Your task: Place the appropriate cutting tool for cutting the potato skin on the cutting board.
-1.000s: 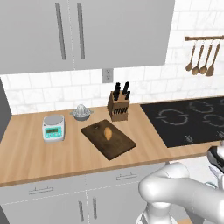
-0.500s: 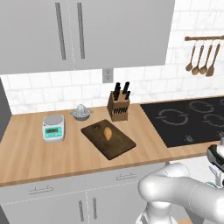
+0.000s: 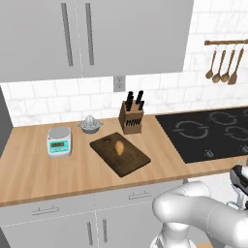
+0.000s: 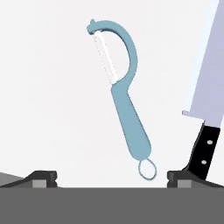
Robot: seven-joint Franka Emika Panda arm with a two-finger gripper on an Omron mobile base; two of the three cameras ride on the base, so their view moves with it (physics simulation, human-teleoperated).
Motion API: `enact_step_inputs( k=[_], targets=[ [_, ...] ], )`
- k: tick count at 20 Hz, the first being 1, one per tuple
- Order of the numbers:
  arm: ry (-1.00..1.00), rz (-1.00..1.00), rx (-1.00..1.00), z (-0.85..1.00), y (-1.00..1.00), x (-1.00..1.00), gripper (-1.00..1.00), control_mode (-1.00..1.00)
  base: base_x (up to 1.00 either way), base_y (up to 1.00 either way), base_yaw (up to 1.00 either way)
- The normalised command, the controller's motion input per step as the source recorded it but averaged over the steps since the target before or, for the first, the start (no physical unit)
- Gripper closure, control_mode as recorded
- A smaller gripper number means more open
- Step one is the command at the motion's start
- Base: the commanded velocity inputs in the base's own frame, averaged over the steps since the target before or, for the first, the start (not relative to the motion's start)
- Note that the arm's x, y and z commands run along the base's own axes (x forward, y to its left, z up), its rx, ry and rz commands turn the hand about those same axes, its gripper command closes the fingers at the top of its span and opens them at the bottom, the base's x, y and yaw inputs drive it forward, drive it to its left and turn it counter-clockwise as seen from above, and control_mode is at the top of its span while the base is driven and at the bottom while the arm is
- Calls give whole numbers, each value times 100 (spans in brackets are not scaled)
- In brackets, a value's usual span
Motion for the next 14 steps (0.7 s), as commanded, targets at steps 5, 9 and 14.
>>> enact_step_inputs(
  k=[5,9,14],
  targets=[
    [-4,3,0,-25,0,22,-100,-100,0,0,0],
    [0,4,0,-24,0,23,-100,-100,0,0,0],
    [0,5,0,-20,0,18,-100,-100,0,0,0]
  ],
)
